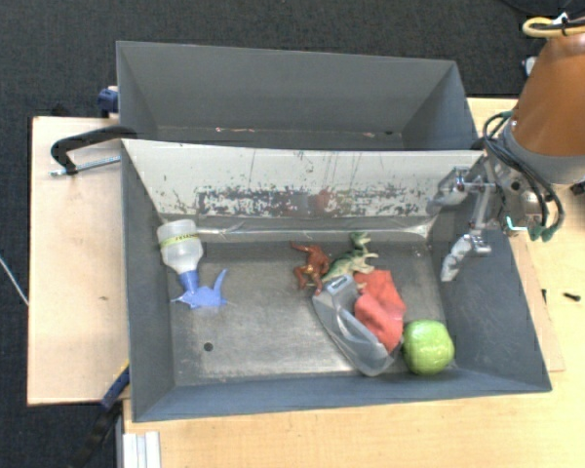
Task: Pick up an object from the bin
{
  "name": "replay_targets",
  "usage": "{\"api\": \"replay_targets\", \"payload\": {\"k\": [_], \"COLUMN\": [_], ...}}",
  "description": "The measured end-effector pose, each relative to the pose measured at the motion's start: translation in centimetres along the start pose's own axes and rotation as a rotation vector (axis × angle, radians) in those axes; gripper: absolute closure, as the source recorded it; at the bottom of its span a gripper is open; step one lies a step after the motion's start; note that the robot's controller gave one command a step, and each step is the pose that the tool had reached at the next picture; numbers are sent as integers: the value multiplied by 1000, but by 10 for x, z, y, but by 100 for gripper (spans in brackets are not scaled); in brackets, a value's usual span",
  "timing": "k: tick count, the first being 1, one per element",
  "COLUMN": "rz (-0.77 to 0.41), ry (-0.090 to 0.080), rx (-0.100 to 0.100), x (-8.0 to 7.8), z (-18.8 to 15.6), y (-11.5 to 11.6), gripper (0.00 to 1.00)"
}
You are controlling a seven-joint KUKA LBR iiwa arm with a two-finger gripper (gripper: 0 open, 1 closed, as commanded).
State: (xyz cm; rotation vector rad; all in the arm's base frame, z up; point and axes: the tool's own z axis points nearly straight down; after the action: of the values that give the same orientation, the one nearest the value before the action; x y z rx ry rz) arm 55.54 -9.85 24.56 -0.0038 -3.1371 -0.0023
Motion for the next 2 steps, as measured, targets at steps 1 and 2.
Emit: {"api": "replay_targets", "payload": {"k": [1,2], "rz": [-2,62], "ry": [-8,-11], "rx": [2,1], "x": [-1,26], "z": [-4,59], "y": [0,-18], "gripper": [0,0]}}
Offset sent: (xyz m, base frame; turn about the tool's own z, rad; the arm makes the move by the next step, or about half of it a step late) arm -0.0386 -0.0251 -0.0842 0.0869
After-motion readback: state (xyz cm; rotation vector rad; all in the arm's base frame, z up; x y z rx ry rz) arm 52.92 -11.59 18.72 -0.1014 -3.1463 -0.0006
